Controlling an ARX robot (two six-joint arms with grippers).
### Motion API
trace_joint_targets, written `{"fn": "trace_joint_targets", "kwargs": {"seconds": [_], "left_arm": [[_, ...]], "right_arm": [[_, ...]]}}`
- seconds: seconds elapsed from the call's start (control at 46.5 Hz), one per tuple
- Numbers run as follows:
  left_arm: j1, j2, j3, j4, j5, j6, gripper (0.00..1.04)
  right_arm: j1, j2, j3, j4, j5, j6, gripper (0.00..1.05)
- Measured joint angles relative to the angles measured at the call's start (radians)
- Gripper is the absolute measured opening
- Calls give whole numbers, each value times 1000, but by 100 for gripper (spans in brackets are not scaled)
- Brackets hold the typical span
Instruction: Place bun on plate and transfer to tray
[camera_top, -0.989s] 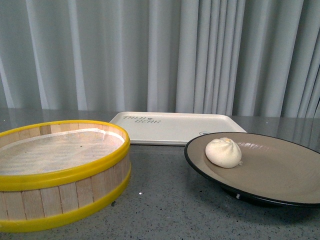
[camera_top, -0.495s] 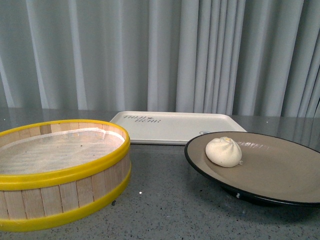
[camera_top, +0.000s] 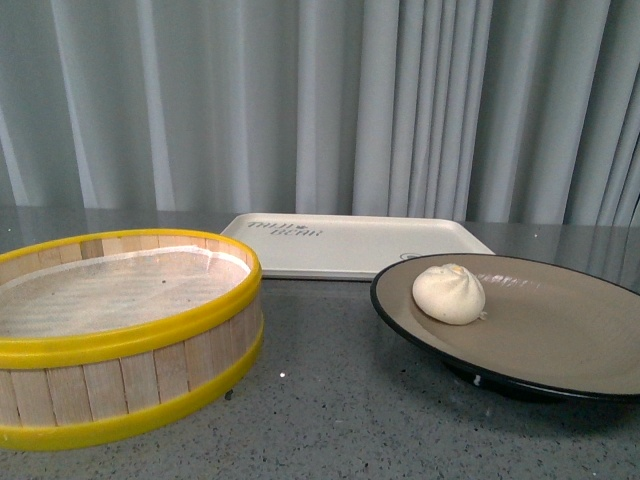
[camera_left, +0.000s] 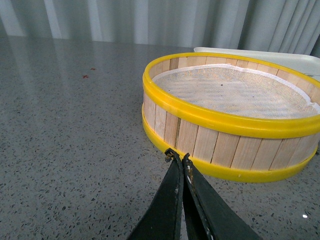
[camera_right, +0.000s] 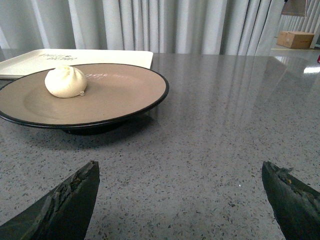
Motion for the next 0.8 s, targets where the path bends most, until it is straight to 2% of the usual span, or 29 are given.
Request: {"fn": "trace_joint_targets", "kwargs": {"seconds": [0.366, 0.796], "left_arm": [[0, -203, 0, -196, 0, 0, 4], [0, -330, 0, -322, 0, 0, 4]], "right_arm": [[0, 0, 0, 0, 0, 0, 96], [0, 0, 0, 0, 0, 0, 96]]}}
